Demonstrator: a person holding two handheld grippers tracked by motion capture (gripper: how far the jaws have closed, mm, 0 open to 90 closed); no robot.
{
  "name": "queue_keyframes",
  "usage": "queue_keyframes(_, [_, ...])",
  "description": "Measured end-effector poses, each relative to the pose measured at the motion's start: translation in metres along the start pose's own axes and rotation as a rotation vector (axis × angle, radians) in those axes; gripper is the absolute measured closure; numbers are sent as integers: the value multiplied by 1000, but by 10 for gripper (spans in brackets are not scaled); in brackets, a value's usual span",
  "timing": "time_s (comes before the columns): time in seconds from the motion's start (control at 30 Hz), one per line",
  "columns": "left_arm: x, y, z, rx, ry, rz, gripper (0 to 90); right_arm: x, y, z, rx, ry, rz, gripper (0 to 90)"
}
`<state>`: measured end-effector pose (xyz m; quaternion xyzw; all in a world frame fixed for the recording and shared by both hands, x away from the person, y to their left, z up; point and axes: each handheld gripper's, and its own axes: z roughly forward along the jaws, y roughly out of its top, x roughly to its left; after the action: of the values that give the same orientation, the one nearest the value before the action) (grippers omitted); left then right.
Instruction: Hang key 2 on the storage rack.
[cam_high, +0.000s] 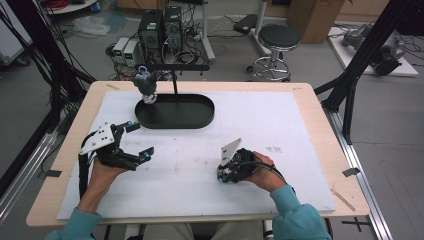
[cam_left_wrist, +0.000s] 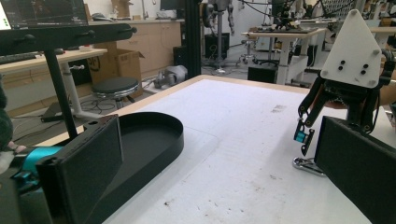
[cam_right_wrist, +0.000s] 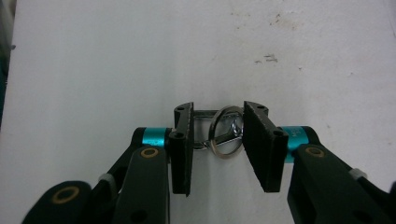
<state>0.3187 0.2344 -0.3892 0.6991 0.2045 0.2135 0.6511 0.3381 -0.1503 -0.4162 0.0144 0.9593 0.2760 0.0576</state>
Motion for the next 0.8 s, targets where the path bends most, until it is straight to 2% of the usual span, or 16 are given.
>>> queue_keyframes(0.17, [0, 0, 0, 0, -3, -2, 17, -1, -2, -1, 11, -8, 13, 666])
queue_keyframes(0.3, [0, 0, 0, 0, -3, -2, 17, -1, -1, -1, 4, -6, 5, 654])
queue_keyframes(0.43, [0, 0, 0, -1, -3, -2, 17, 0, -1, 0, 18, -5, 4, 691])
queue_keyframes(0.8, [0, 0, 0, -1, -3, -5, 17, -2, -2, -1, 17, -18, 1, 760])
